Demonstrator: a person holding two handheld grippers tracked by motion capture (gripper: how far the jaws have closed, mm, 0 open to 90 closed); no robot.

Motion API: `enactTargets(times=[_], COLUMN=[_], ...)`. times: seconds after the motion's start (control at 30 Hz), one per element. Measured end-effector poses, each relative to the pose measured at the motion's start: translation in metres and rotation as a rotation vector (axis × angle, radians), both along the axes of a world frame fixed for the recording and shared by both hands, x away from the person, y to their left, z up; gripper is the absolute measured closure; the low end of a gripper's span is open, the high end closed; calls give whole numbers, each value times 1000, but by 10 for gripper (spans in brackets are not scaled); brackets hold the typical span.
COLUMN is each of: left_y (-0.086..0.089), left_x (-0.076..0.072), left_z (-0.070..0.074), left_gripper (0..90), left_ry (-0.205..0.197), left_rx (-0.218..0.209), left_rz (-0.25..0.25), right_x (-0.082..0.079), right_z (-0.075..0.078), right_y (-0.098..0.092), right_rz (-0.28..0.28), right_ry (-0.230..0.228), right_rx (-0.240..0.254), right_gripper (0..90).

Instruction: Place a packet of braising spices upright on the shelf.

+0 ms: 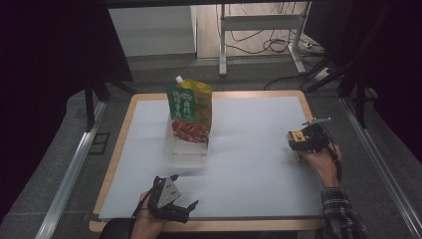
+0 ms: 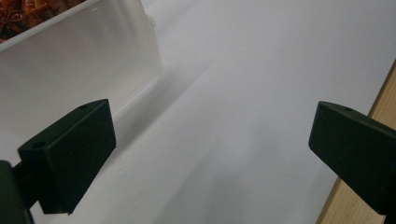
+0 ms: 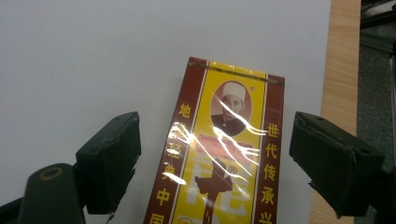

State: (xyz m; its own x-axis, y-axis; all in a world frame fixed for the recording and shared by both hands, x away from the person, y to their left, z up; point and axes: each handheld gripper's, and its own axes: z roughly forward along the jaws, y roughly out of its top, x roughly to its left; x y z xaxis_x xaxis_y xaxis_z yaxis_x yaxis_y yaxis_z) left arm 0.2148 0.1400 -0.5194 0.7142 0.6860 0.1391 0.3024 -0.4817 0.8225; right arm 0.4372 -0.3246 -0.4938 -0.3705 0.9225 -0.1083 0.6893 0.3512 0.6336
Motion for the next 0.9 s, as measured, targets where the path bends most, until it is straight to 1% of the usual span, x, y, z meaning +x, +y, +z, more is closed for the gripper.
enactTargets(times=[0.13,0.3,0.4,0.47,0.5,0.57,0.73,0.9], left_y=[0,0,0,0,0,0,0,0], left_x=[0,0,0,0,0,0,0,0], left_z=[0,0,0,0,0,0,0,1], left_gripper=[3,3,4,3,4,4,4,4], left_ry=[-2,-1,-1,-2,-2,-3,-5,-8], left_rx=[1,2,4,5,4,5,5,6], left_rz=[0,0,-1,-1,-1,0,1,1], right_x=[1,1,0,0,0,0,-3,-8], right_z=[-5,-9,-9,-8,-8,-7,-4,3], right_y=[0,-1,-1,-1,-1,-1,0,2], right_rz=[-2,-18,-28,-29,-29,-35,-21,19], right_ry=[14,30,40,50,60,64,55,30], right_rx=[-19,-44,-31,-29,-19,-10,-8,3], right_gripper=[197,254,271,303,313,317,320,320])
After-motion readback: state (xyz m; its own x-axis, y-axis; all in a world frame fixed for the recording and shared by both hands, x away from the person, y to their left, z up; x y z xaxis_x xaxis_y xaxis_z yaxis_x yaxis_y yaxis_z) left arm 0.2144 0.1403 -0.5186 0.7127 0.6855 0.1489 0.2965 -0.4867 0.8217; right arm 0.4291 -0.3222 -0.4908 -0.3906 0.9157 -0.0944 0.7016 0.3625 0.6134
